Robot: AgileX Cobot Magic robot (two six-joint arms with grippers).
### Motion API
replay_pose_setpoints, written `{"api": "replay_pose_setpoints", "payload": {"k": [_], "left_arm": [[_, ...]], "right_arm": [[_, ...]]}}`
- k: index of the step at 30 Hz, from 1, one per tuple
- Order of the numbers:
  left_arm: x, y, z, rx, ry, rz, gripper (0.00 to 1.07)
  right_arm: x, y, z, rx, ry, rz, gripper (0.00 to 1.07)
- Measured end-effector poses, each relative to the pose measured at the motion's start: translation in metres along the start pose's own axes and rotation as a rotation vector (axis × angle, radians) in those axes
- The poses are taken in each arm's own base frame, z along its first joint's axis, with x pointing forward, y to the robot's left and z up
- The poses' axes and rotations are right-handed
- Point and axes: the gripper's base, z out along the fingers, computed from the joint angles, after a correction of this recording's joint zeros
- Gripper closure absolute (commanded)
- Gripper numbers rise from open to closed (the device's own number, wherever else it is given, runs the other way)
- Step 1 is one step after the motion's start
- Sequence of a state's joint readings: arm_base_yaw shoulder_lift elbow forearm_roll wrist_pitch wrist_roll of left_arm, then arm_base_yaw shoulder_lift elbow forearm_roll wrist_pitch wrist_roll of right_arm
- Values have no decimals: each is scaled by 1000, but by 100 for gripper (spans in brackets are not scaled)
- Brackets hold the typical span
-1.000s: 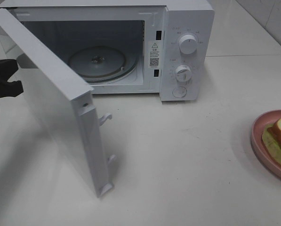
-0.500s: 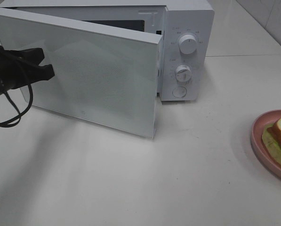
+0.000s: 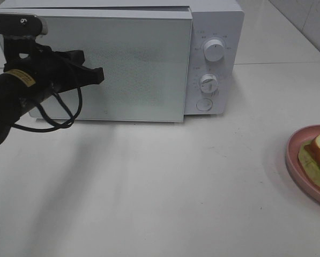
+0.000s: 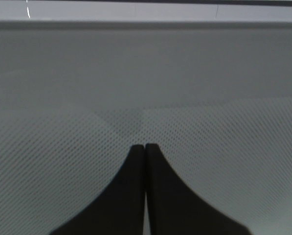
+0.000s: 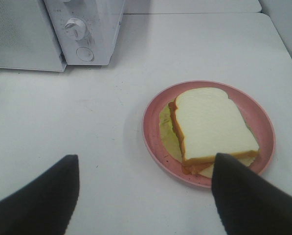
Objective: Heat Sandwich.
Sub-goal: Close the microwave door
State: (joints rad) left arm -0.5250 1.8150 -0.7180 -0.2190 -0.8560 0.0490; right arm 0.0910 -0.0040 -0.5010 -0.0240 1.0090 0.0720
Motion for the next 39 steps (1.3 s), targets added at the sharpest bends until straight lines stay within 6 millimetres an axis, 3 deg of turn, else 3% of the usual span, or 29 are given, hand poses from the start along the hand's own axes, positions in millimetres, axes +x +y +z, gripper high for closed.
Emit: {"api": "replay_pose_setpoints", "payload": {"k": [6,13,23,30,39], "left_arm": [[-4,-14,17,-6,-9,0,107],[1,-46,38,67,41,55,107],[-1,-67,65,120,87,63,107],[-2,-71,67,138,111,72,107],[-18,-70,56,122,130,16,107]], "right_arm": [[0,0,0,0,0,0,36],[0,0,0,0,0,0,36],[0,0,0,0,0,0,36],[0,0,0,0,0,0,36],[0,0,0,0,0,0,36]]}}
